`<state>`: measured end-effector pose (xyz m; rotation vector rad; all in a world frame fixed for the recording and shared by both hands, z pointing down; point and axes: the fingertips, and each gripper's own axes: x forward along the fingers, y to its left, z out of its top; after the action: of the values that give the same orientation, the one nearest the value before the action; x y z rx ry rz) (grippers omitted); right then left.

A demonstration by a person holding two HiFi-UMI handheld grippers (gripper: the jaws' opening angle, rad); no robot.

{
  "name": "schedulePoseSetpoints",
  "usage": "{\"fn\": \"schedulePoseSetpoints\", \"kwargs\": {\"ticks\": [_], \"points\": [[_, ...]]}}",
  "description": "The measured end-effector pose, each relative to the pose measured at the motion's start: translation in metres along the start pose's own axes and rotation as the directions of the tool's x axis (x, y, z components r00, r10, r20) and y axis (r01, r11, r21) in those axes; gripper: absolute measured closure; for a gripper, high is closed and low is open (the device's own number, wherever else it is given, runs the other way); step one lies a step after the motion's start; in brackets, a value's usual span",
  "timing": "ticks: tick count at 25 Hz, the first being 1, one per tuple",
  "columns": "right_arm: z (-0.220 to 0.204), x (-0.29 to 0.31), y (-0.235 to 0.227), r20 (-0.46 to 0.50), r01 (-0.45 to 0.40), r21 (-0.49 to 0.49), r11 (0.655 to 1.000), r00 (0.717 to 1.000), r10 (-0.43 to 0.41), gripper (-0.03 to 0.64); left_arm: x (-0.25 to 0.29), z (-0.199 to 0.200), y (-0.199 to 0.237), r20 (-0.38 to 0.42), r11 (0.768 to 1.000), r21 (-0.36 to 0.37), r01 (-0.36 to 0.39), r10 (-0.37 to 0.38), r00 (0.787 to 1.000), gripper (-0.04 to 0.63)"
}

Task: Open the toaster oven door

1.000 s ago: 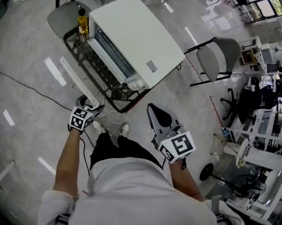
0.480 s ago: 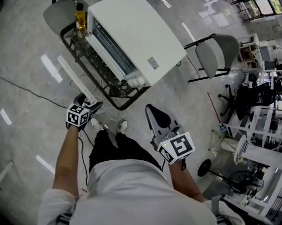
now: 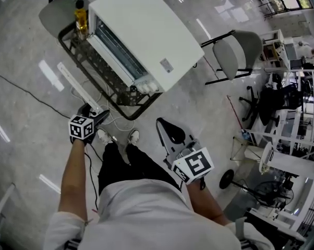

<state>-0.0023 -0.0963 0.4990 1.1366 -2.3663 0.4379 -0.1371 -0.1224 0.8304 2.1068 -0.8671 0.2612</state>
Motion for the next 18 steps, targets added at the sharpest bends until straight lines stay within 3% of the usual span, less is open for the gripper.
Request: {"fn": "schedulePoseSetpoints", "kwargs": {"ticks": [18], "points": [[-0.013, -0.013, 0.000, -0.031, 0.028, 0.004, 1.000, 0.999, -0.028, 0.595, -0.005, -0.002, -0.001, 0.060, 0.999, -0.048, 0.013, -0.010, 0.998, 0.175]]}}
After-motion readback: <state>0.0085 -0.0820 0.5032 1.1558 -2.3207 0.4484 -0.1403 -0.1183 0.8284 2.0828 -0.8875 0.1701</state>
